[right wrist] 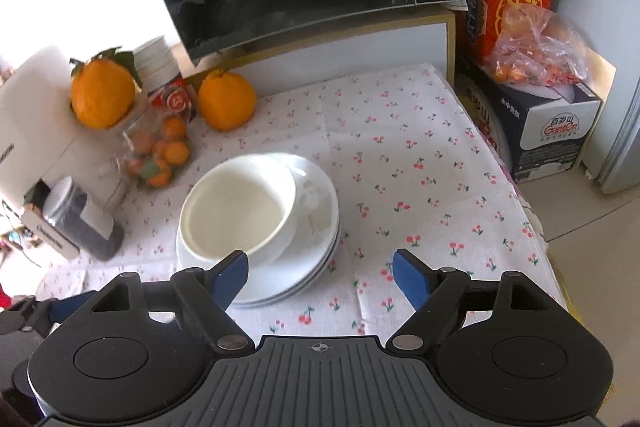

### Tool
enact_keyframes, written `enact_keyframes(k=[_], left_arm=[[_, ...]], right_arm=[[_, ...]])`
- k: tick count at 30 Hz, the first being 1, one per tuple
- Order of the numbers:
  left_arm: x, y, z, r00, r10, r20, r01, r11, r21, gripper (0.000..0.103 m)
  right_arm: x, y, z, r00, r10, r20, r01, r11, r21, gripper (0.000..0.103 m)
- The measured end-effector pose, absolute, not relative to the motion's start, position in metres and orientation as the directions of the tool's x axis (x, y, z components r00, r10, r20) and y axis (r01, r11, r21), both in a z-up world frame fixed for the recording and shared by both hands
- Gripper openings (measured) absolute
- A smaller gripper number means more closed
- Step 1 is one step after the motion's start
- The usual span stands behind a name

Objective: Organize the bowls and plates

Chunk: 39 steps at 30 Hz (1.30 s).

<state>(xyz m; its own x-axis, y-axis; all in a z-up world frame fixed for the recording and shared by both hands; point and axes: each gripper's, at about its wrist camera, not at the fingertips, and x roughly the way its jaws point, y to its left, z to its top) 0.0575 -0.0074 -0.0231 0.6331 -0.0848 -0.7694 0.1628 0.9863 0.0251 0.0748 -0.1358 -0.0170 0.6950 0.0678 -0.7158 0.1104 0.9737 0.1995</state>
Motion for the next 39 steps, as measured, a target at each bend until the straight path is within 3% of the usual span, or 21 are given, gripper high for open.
enact_keyframes(k=[10, 39], left_arm=[[0.051, -0.002, -0.018, 0.667, 0.009, -0.745, 0.062, 0.996, 0.067, 0.102], [0.051, -0.003, -0.021, 0.655, 0.016, -0.755, 0.044, 0.997, 0.059, 0.102]], right_arm=[[0.068, -0.130, -0.029, 0.661, 0.026, -0.750, 0.137, 0.979, 0.154, 0.086], [0.070, -0.124, -0.038, 0.627, 0.029, -0.778, 0.135, 0.980, 0.145, 0.087]])
